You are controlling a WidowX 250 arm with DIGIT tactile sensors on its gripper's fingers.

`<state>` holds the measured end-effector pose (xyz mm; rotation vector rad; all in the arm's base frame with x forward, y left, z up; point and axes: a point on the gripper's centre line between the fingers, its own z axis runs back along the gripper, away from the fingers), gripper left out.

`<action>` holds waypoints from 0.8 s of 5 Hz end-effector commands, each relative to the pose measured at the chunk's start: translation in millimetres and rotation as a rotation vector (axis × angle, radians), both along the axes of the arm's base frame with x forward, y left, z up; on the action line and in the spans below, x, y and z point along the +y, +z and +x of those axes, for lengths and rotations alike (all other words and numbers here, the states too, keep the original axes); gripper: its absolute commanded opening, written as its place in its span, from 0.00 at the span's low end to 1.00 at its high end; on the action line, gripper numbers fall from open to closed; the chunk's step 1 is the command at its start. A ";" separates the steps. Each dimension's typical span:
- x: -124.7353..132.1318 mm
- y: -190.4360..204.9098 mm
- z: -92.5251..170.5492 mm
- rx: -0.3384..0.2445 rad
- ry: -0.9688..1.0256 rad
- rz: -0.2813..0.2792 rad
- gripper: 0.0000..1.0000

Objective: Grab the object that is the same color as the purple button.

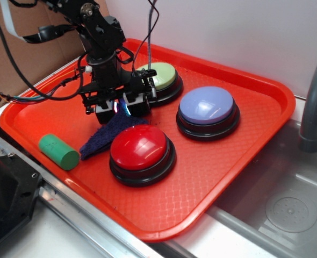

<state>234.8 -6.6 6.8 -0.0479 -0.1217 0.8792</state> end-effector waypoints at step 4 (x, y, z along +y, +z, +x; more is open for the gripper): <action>29.0 150.7 -3.0 0.060 -0.666 0.012 0.00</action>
